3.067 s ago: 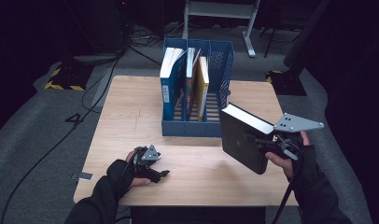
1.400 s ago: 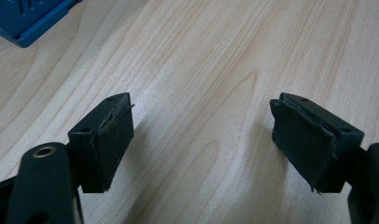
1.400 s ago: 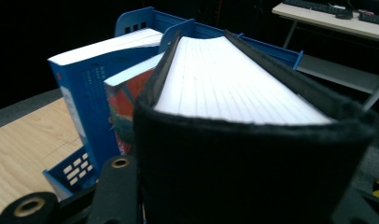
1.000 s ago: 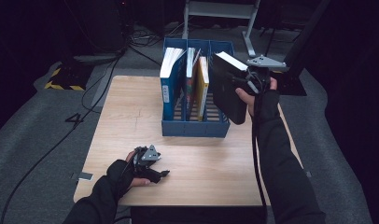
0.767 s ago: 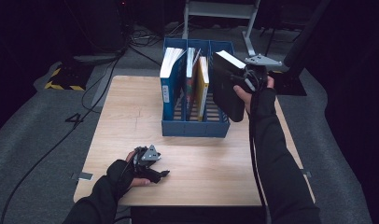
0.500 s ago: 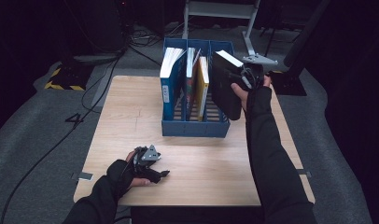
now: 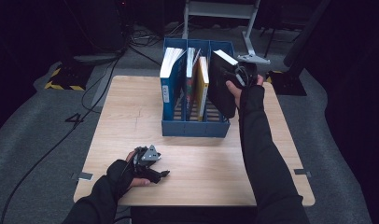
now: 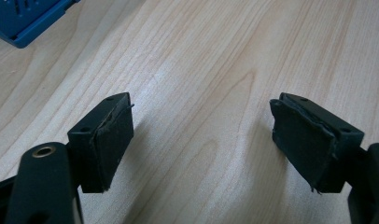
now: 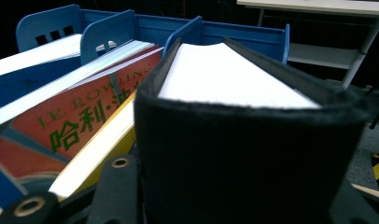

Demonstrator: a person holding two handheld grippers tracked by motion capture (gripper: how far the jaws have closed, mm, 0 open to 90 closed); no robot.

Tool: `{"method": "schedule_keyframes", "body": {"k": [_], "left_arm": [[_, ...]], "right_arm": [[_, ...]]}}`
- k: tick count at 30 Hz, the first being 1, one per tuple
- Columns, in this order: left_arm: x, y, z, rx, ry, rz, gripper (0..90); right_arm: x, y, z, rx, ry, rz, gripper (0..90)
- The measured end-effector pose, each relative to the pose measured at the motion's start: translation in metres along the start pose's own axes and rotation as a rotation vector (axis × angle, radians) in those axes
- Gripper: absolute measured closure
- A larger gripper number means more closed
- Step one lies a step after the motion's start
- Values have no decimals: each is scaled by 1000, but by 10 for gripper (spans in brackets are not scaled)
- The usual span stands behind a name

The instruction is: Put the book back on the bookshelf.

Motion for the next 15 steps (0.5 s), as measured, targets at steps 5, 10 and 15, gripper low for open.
{"method": "schedule_keyframes", "body": {"k": [5, 10, 15], "left_arm": [[0, 0, 0, -1, -1, 0, 209], [0, 0, 0, -1, -4, 1, 207], [0, 0, -1, -1, -5, 1, 207]], "right_arm": [[-9, -2, 0, -29, -4, -15, 531], [-19, -5, 1, -54, -24, -35, 529], [-24, -8, 1, -71, -33, -55, 528]]}}
Point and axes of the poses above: each handheld gripper's, and its own axes: x roughly backward along the jaws, y roughly out of its top, z roughly to its left, the point moved 10 cm from there along -x, roughly forward along the jaws, and after that the axes turned 3 degrees about x, right-handed, at the moved point
